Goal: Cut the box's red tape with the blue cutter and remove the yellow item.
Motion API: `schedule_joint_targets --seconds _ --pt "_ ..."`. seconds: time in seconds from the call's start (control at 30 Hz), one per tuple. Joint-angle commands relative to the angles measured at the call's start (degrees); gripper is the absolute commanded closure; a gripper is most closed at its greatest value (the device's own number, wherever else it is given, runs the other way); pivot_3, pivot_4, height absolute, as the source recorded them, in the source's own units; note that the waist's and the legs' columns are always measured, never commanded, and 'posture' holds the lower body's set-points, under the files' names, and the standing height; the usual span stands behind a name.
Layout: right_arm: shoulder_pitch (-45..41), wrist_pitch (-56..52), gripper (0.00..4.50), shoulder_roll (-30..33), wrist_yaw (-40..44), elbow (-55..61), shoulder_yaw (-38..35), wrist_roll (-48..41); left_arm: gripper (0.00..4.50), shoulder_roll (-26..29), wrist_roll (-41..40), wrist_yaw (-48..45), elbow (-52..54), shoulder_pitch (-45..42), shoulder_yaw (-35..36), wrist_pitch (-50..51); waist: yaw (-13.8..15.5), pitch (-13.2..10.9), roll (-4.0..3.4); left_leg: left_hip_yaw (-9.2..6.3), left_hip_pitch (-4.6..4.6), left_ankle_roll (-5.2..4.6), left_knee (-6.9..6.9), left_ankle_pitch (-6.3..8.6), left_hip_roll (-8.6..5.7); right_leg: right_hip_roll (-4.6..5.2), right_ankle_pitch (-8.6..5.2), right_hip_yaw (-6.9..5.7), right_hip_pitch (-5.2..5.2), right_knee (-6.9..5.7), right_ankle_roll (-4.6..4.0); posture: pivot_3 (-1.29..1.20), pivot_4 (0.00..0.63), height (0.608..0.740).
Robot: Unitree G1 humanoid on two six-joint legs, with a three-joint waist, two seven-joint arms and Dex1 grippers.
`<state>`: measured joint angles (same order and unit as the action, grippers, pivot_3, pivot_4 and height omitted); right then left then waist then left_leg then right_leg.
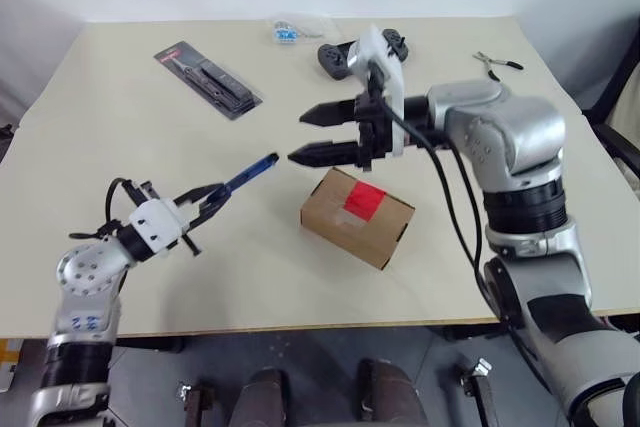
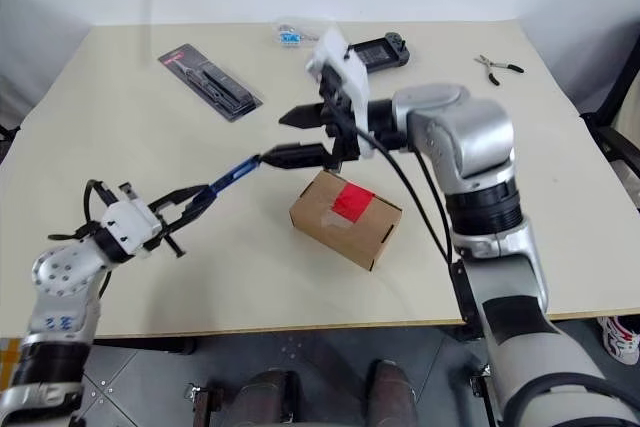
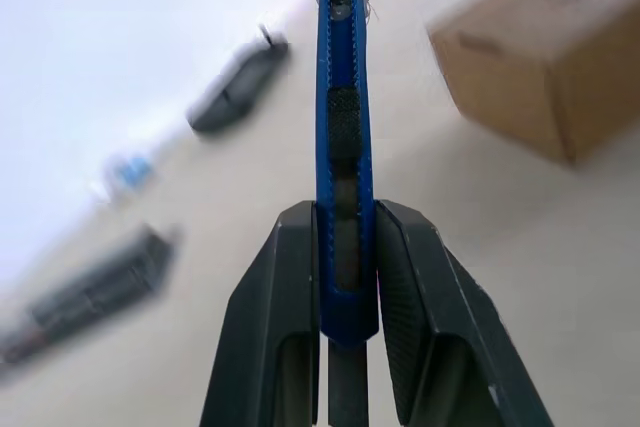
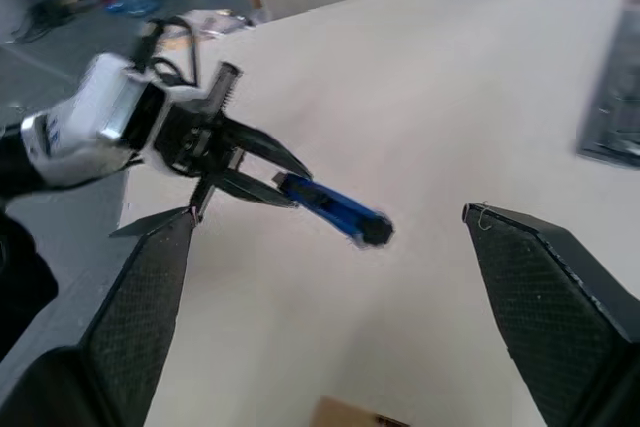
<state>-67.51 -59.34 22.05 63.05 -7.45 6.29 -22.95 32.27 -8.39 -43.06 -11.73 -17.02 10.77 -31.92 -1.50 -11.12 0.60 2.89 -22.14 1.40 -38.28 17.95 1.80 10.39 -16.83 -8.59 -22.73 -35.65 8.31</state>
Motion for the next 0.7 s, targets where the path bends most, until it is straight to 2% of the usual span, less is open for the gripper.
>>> schedule_joint_targets --seconds 0.03,0.17,0.43,0.7 --pt "-2.82 -1.85 0.03 -0.13 -0.89 -4.63 -0.25 -1.23 4.04 -3.34 0.98 1.66 -2.44 -3.14 -2.89 -6.22 -0.12 0.0 0.0 0.01 -0.01 -0.01 0.01 0.0 0.0 0.0 0.0 0.0 0.0 0.02 0.01 0.0 0.15 0.74" --pt "-4.41 1.28 0.03 -0.28 1.86 -10.23 3.44 0.2 4.04 -5.82 1.92 2.09 -6.9 -7.07 -5.26 -9.86 -0.49 0.0 0.0 0.02 -0.01 0.0 0.08 0.0 0.0 -0.01 0.01 -0.02 -0.03 0.04 0.02 0.0 0.15 0.74" --pt "-7.78 6.71 0.03 -0.28 9.61 -17.43 12.96 4.46 4.04 -6.81 1.59 0.66 -13.04 -11.85 -8.63 -15.41 -0.59 0.0 0.0 0.02 -0.03 0.0 0.07 0.0 0.0 -0.01 0.01 -0.01 -0.05 0.05 0.02 0.0 0.15 0.74" --pt "-11.41 9.17 0.03 -2.82 12.04 -24.55 13.72 6.43 4.04 -7.44 1.72 1.45 -13.84 -13.09 -10.52 -16.3 -0.47 0.0 0.0 0.02 -0.04 0.0 0.04 0.0 0.0 0.0 0.02 -0.02 -0.05 0.05 0.03 0.0 0.15 0.74"
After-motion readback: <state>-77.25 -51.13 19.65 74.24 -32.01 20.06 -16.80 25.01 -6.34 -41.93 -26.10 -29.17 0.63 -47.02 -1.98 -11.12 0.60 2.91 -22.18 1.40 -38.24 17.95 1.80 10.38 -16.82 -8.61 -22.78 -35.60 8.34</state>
